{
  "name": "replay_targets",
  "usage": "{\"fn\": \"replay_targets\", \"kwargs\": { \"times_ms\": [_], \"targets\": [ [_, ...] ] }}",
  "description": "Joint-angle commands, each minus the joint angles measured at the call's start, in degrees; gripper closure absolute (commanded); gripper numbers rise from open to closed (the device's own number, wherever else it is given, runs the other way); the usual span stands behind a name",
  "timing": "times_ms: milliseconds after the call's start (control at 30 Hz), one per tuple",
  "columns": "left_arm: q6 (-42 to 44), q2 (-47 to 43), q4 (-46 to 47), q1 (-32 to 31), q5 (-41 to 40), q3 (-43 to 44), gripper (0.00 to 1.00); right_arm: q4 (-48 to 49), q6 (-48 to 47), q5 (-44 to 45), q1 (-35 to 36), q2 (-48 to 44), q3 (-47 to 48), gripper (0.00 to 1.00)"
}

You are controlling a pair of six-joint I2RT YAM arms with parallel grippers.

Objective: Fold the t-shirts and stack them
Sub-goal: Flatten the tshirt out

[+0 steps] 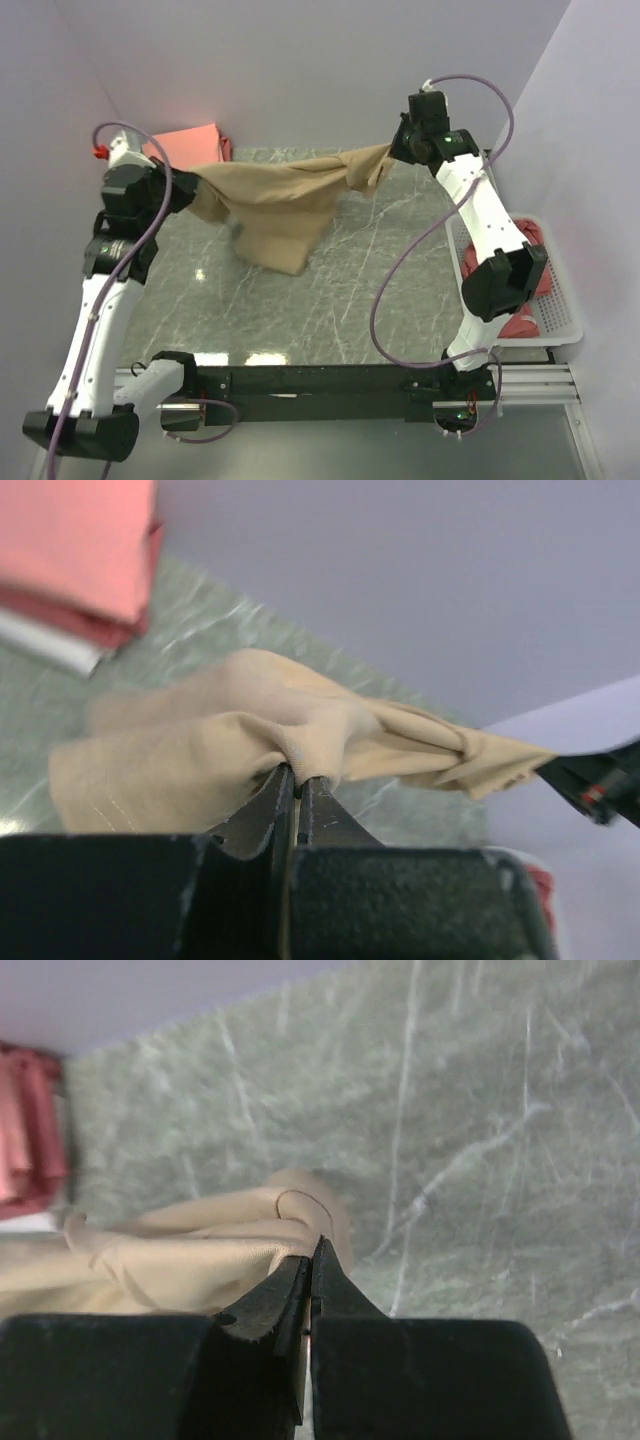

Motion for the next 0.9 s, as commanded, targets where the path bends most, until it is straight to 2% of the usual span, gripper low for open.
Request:
{"fn": "replay_targets", "kwargs": {
  "times_ms": [0, 133, 267, 400, 500, 533, 567, 633, 667, 700, 767, 833, 867],
  "targets": [
    [1.63, -7.32, 2.6, 0.18, 5.4, 5.98, 0.99, 0.8, -0.99, 0.02, 0.07, -8.82, 8.45, 1.0],
    [2.07, -10.85, 2.16, 0.18, 8.83, 5.54, 0.99, 0.8, -2.83, 2.13, -0.28, -17.86, 4.41, 1.0],
    [2.95, -11.47, 1.72, 0.18, 13.05, 3.17, 0.99, -1.04, -4.51, 2.57, -1.34, -18.77, 7.38, 1.0],
    [-0.03, -9.63, 6.01, 0.09, 18.13, -4.11, 0.99, -1.83, -5.39, 0.82, -2.04, -11.32, 14.32, 1.0],
    [-3.27, -7.09, 12.25, 0.0, 22.18, -12.2, 0.99, -1.91, -5.3, -0.85, -2.3, -0.69, 22.05, 0.98],
    [-3.81, -6.29, 14.7, -0.17, 22.63, -16.22, 0.99, -2.79, -5.21, -1.38, -2.3, 6.21, 24.94, 0.93],
    [-4.51, -5.59, 16.12, -0.44, 22.81, -18.35, 0.99, -3.67, -4.95, -1.82, -2.3, 9.68, 31.06, 0.76],
    [-5.83, -3.3, 18.14, -0.53, 23.26, -23.7, 0.99, -8.06, -3.64, -3.4, -2.39, 18.1, 36.38, 0.56],
    [-6.27, -2.6, 19.55, -0.53, 22.73, -25.3, 0.99, -9.21, -2.93, -3.66, -2.13, 19.45, 37.88, 0.46],
    [-7.15, -1.46, 20.08, -0.53, 21.25, -26.79, 0.99, -9.48, -2.14, -3.67, -1.78, 19.81, 36.24, 0.44],
    [-7.86, -0.75, 22.44, -0.44, 20.01, -30.84, 0.99, -5.99, -2.05, -0.87, -0.82, 15.1, 22.57, 0.36],
    [-9.52, 0.04, 23.42, -0.44, 18.78, -33.82, 0.99, 0.34, -0.74, 1.77, 0.42, 6.78, 11.23, 0.34],
    [-10.05, 0.39, 24.3, -0.44, 18.6, -34.53, 0.99, 2.19, -0.21, 1.69, 0.51, 3.85, 0.82, 0.34]
  ]
}}
